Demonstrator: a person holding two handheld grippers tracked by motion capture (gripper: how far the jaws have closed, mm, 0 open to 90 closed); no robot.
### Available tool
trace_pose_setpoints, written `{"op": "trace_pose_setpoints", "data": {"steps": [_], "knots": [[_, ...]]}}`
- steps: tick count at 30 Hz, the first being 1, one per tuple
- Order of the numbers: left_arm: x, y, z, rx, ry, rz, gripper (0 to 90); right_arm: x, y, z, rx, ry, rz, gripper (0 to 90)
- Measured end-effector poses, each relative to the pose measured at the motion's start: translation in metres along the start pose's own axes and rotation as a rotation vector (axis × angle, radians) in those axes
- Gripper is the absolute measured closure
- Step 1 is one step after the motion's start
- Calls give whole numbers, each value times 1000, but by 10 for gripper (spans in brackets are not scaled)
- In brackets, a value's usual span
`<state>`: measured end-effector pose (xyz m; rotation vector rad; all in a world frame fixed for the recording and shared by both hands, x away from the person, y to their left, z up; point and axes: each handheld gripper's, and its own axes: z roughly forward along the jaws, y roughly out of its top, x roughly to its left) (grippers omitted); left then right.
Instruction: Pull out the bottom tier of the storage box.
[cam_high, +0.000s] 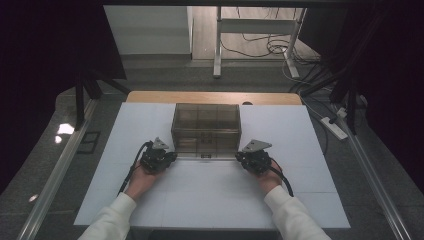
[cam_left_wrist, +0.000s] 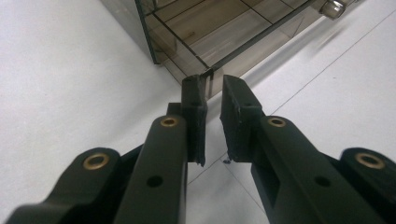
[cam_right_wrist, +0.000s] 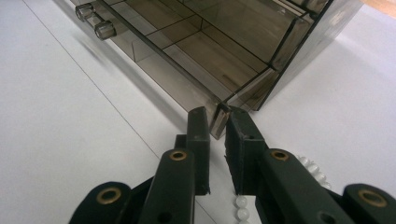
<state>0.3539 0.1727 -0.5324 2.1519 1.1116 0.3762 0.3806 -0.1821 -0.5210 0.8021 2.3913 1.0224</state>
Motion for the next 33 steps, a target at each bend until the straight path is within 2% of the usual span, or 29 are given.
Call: {"op": "trace_pose_setpoints", "data": {"steps": [33], "knots": [[-4,-7,-5,5,-5,13,797,8,-5,-6,9,10,-7,802]]}}
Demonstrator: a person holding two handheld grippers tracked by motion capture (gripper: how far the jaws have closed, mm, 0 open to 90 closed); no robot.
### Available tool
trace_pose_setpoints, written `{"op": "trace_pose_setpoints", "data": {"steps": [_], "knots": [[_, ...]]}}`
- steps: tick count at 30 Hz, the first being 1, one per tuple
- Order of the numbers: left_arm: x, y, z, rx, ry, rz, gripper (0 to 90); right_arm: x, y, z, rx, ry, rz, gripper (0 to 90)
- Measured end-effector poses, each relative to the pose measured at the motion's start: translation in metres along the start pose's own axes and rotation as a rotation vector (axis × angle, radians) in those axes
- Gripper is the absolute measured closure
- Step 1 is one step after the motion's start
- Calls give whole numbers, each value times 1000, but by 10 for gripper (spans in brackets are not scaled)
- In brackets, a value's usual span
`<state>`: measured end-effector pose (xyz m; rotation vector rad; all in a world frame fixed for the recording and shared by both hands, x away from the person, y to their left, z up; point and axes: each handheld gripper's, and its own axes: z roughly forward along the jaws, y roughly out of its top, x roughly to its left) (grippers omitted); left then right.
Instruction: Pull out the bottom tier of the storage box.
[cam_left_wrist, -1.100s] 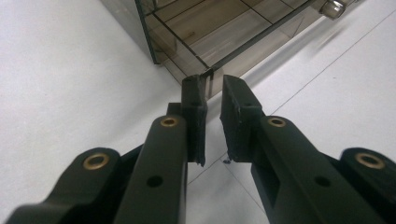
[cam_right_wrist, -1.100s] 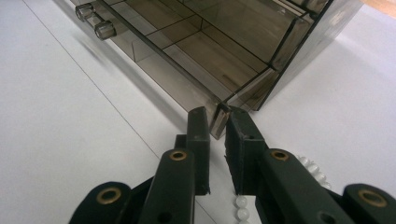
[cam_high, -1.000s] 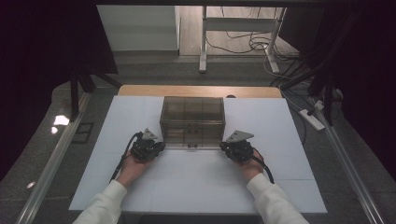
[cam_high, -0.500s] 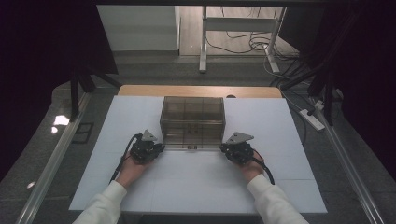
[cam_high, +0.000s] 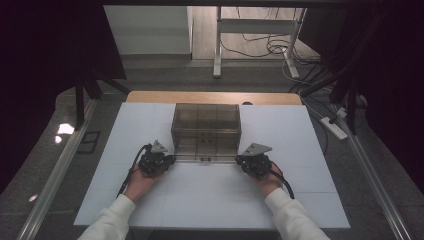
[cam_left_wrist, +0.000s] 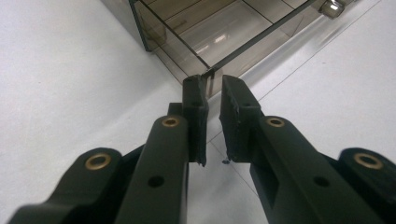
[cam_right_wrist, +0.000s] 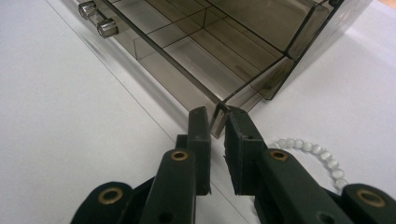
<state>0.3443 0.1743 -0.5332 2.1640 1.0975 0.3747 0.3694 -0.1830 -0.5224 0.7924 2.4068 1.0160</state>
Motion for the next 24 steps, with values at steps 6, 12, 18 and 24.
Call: {"op": "trace_pose_setpoints", "data": {"steps": [6,12,18,24], "knots": [[0,-1,-1,0,0,-1,797,1,0,-1,-3,3,-2,803],[0,-1,-2,0,-2,-2,797,3,-1,-2,-3,3,-4,804],[-1,-2,-3,-1,-3,-4,797,4,-1,-3,-5,5,-2,805],[-2,-3,-4,0,-7,-2,797,4,-2,-4,-6,7,0,805]]}}
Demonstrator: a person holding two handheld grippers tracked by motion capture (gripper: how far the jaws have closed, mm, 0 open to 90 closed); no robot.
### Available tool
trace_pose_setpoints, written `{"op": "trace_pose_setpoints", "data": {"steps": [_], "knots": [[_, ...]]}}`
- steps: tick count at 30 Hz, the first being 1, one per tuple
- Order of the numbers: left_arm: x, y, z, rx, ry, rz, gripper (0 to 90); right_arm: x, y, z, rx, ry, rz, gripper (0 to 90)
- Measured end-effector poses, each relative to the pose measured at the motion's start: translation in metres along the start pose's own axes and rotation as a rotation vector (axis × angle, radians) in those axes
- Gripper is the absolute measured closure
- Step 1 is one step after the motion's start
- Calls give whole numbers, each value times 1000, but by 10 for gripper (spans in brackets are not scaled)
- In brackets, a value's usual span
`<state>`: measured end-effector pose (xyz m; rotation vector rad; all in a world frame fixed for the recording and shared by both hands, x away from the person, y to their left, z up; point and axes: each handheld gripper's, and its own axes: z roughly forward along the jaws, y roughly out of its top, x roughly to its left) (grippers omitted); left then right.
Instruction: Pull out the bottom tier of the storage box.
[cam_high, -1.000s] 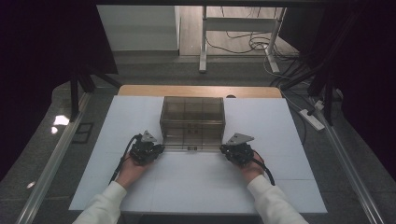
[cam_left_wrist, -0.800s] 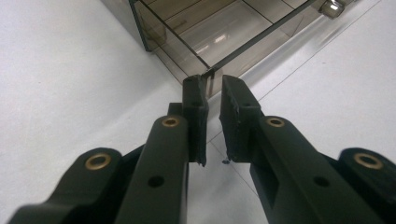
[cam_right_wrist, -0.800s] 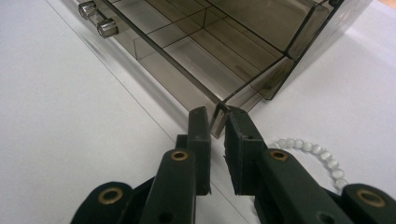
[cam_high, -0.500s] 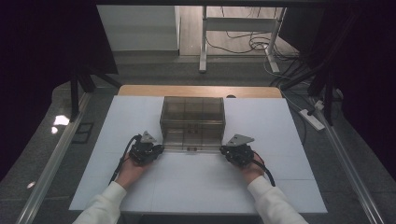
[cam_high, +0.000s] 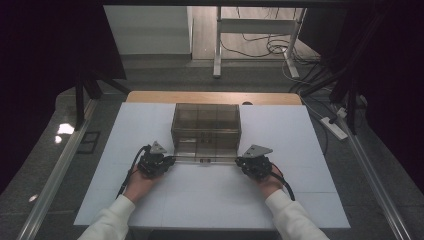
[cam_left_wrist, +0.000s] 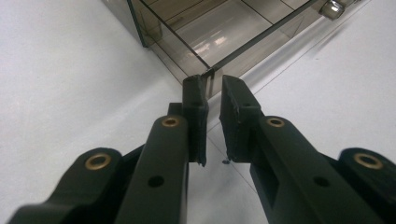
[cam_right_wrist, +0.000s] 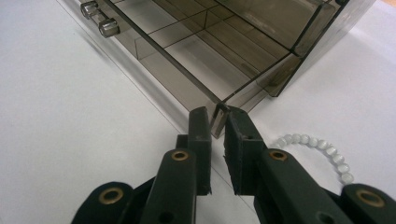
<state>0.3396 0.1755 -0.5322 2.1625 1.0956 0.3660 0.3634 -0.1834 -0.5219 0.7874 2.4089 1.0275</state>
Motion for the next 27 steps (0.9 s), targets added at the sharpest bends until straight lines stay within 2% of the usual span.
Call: {"op": "trace_pose_setpoints", "data": {"steps": [27], "knots": [[-4,-4,-3,3,-9,-2,797,4,-3,-5,3,7,3,807]]}}
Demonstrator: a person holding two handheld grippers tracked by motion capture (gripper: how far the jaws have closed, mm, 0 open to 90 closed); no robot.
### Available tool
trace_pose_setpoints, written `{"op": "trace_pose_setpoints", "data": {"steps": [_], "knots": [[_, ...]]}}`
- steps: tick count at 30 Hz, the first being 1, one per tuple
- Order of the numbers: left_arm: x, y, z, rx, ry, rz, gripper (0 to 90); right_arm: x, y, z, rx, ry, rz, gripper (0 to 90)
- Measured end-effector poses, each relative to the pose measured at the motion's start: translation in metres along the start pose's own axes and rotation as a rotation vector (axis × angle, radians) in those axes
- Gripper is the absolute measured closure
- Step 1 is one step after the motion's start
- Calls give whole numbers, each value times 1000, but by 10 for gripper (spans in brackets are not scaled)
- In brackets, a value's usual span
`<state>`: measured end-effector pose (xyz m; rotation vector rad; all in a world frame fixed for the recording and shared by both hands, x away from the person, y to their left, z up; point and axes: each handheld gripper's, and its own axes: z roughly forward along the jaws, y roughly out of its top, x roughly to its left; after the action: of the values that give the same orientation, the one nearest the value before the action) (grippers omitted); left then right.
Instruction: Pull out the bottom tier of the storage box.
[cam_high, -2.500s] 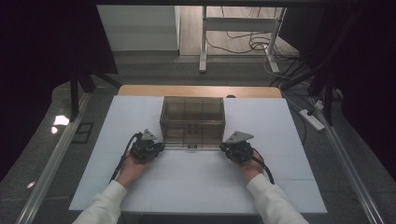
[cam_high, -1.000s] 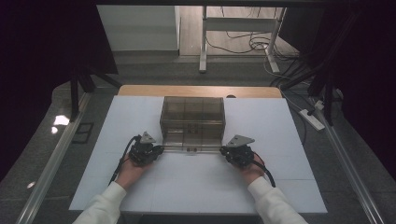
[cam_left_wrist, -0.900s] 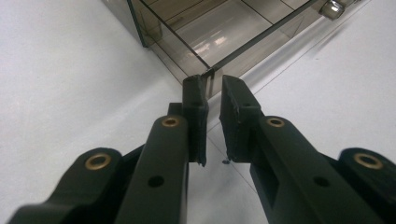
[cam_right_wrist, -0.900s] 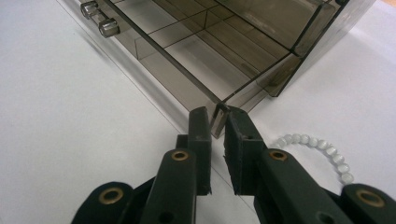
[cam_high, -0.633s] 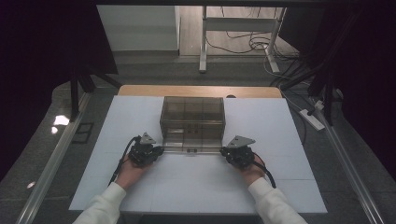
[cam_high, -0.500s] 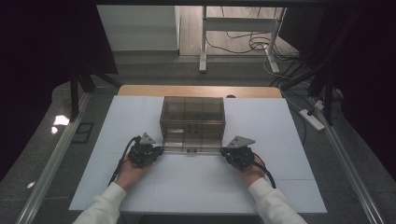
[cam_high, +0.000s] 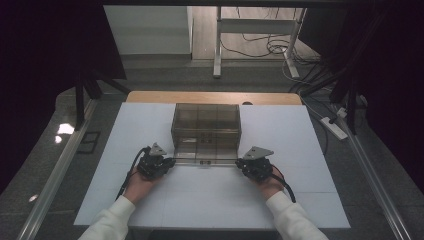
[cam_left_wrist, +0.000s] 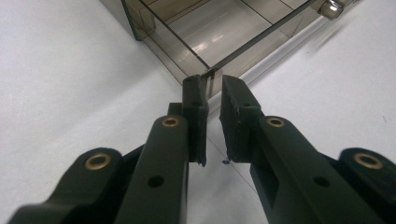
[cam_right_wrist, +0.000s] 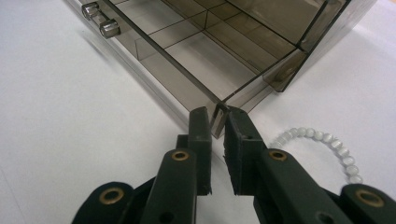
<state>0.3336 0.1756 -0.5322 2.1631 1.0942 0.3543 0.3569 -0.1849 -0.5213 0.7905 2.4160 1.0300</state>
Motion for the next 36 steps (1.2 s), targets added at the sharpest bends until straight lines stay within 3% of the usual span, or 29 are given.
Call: {"op": "trace_pose_setpoints", "data": {"steps": [36], "knots": [[-6,-6,-5,4,-4,-3,796,6,-4,-5,-4,9,5,809]]}}
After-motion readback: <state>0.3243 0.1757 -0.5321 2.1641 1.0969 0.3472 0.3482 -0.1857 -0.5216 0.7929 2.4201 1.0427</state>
